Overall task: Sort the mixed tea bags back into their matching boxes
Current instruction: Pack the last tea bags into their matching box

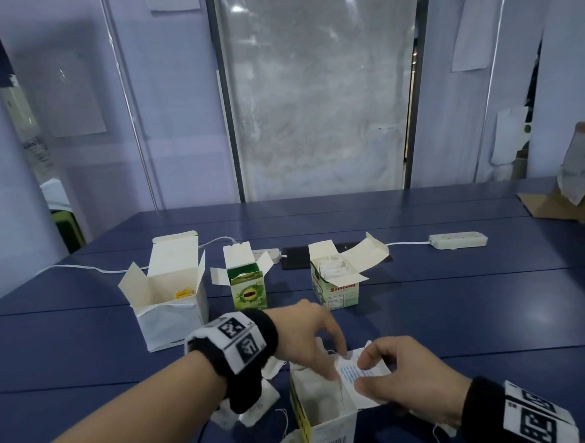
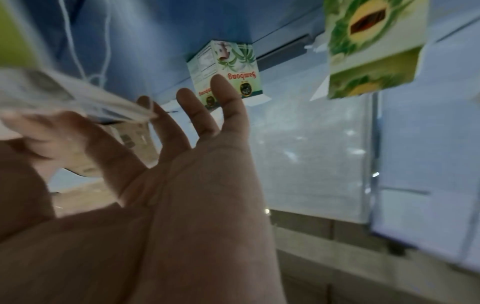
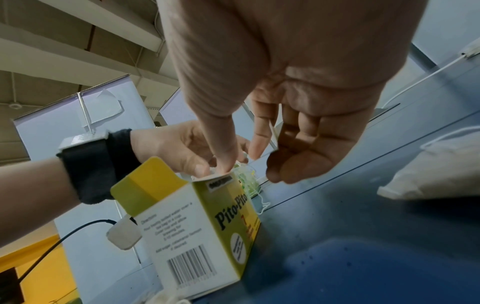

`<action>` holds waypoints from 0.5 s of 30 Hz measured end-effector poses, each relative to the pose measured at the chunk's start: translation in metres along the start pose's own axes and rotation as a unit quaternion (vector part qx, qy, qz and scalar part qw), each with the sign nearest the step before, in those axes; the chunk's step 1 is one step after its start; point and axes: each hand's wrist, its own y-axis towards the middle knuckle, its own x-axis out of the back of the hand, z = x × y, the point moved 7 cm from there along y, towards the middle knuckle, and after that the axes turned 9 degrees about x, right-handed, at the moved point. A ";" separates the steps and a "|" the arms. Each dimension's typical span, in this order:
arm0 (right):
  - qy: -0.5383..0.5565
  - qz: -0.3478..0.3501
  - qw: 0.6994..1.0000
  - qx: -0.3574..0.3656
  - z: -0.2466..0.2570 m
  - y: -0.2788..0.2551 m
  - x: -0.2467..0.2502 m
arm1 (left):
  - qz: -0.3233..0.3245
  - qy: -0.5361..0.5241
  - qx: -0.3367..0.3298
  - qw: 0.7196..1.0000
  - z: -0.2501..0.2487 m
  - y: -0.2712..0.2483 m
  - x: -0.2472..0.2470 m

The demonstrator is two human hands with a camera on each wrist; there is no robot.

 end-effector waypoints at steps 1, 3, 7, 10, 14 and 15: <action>-0.003 0.001 1.000 0.000 0.000 0.000 -0.001 | -0.009 0.029 -0.002 1.000 -0.005 0.001 -0.003; -0.011 -0.002 1.000 0.001 0.001 0.000 -0.001 | -0.038 0.041 -0.019 0.998 -0.015 0.003 -0.004; -0.008 -0.021 1.000 0.000 -0.003 0.000 0.002 | -0.046 0.035 -0.006 0.998 -0.017 0.004 0.000; 0.002 -0.024 1.000 -0.009 -0.007 -0.003 0.004 | -0.068 0.036 0.005 0.997 -0.015 0.003 0.006; 0.009 -0.024 1.000 -0.003 -0.006 -0.004 0.004 | -0.084 -0.030 0.013 0.996 -0.005 0.002 0.014; 0.010 -0.024 1.000 0.000 -0.005 -0.005 0.004 | -0.091 -0.058 0.019 0.994 -0.001 0.003 0.015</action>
